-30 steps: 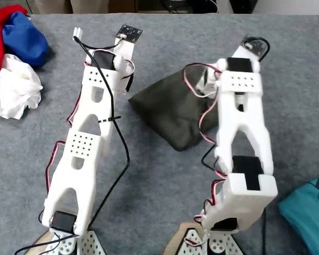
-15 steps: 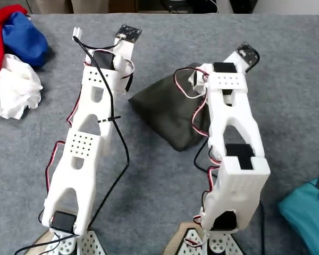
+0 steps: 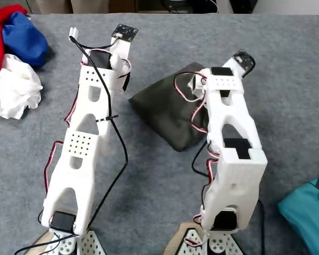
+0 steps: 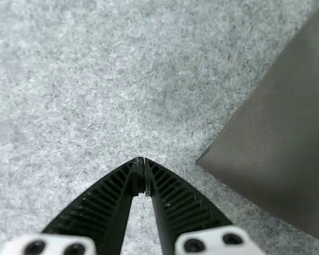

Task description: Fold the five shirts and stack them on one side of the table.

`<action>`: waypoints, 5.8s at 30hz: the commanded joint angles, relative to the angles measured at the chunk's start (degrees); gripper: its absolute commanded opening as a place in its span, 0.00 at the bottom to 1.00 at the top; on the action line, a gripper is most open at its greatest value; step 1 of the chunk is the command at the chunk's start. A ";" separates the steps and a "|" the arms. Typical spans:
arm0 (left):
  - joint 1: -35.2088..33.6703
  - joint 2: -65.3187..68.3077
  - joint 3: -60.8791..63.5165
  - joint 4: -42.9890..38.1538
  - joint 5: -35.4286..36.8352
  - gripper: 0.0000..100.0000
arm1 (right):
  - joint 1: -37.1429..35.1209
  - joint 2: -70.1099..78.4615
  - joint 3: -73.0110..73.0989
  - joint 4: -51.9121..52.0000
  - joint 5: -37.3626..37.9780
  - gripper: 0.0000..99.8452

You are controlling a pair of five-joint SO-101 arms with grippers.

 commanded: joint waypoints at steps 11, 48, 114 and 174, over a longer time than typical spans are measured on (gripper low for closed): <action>-0.79 -0.66 -2.55 0.53 -0.35 0.02 | 3.38 -0.22 -2.77 -0.62 4.84 0.01; -0.26 -0.92 -2.55 0.53 -0.09 0.02 | 29.23 -5.05 -52.09 44.04 15.65 0.01; 5.36 -64.75 70.68 0.62 2.02 0.02 | 67.74 -62.99 13.58 21.10 28.66 0.01; 5.27 -64.22 70.68 0.53 2.02 0.02 | 54.90 -81.71 34.59 1.93 40.35 0.01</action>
